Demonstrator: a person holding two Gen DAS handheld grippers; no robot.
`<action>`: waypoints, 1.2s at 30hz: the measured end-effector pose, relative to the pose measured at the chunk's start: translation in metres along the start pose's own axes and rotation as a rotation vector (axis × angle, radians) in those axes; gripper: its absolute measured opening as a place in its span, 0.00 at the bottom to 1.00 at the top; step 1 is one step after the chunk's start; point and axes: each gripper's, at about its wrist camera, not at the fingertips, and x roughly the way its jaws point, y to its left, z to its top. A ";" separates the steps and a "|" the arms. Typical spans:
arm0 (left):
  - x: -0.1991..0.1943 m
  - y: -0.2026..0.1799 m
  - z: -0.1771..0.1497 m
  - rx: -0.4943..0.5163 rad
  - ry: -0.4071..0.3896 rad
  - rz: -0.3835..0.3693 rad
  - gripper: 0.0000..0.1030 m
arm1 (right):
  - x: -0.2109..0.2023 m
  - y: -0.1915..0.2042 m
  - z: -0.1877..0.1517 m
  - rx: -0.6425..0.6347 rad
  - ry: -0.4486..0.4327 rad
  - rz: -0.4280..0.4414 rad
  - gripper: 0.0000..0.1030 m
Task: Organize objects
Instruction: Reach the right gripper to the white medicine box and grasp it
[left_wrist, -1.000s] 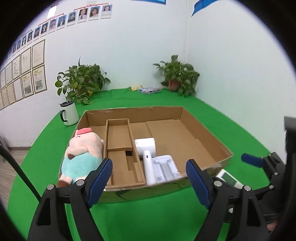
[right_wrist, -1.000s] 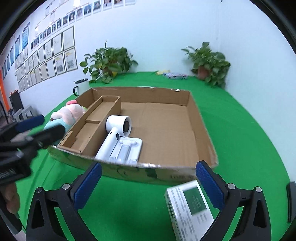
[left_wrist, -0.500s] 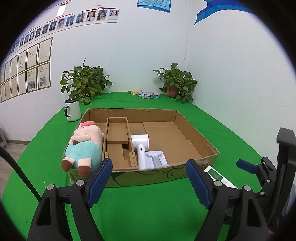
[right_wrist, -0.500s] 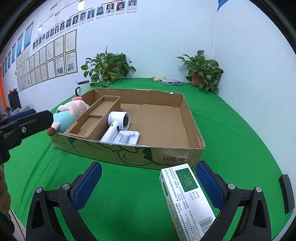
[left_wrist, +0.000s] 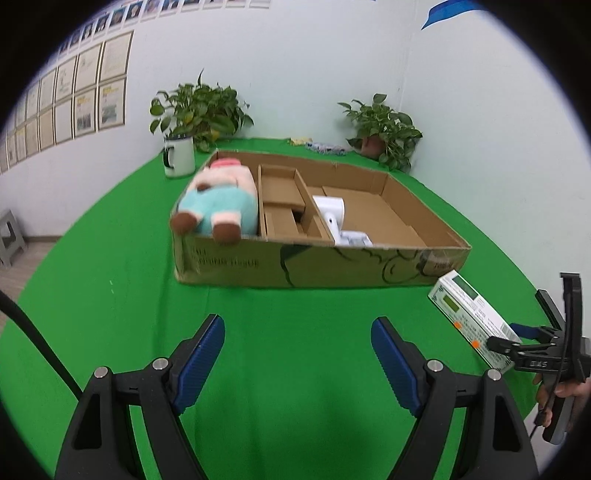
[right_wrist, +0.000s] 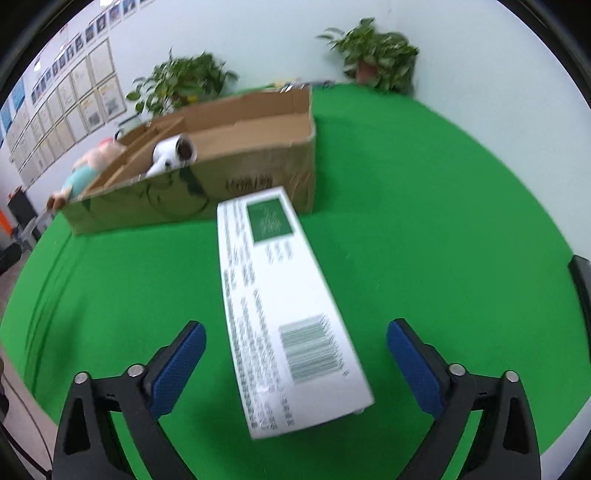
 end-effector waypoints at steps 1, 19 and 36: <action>0.000 0.000 -0.002 -0.003 0.007 -0.008 0.79 | 0.004 0.002 -0.003 -0.005 0.019 0.005 0.72; 0.049 -0.023 -0.021 -0.142 0.269 -0.377 0.79 | -0.021 0.147 -0.056 -0.244 -0.021 0.165 0.99; 0.087 -0.029 -0.025 -0.293 0.334 -0.506 0.78 | 0.011 0.131 -0.056 -0.136 0.063 0.183 0.69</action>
